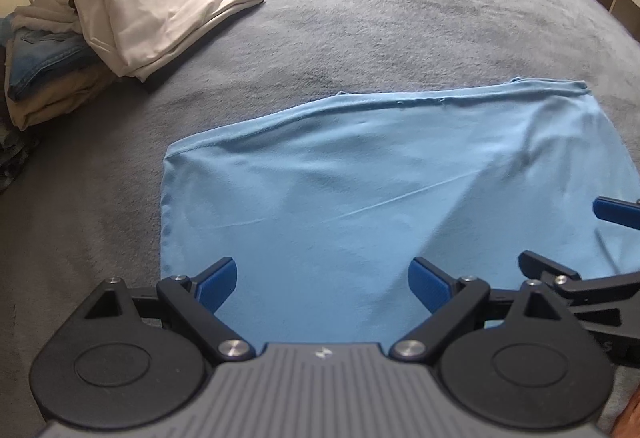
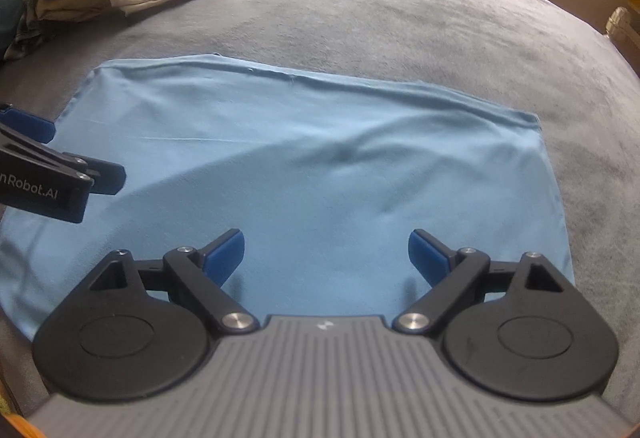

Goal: Fold clothes
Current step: 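Press both open grippers onto the flat shirt to smooth it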

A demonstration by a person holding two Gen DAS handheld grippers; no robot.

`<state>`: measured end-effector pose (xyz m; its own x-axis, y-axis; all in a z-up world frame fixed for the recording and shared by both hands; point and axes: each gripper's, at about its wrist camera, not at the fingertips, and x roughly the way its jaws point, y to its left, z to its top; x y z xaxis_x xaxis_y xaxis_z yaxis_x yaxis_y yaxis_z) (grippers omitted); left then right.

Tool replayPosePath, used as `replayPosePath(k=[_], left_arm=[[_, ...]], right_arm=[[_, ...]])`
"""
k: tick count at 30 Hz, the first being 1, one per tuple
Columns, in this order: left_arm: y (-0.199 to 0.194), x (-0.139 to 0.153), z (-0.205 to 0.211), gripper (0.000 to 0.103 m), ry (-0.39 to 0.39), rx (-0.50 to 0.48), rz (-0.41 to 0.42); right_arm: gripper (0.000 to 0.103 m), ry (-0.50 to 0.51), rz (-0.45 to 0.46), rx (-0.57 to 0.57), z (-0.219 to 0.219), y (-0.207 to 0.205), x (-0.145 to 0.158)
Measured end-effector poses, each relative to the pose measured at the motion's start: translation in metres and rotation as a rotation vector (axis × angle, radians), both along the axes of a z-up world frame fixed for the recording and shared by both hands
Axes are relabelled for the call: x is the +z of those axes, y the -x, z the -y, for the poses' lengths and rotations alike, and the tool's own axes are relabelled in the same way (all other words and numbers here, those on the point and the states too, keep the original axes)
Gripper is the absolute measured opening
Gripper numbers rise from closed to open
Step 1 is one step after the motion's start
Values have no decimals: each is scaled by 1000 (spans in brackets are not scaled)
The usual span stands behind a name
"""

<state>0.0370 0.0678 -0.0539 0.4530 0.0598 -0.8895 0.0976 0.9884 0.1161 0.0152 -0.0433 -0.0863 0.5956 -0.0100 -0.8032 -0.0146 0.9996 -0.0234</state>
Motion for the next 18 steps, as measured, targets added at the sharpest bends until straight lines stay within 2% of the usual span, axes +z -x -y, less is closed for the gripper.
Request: replayPosePath(k=[3,18], left_arm=[[-2,-3,-1,94,-1,7,-10],[-6,-23,-6,94,-2,29,-61]], right_arm=[[93,4,-6,-27,2,0,-2],[97,0,-30,-66,6,-4,-10]])
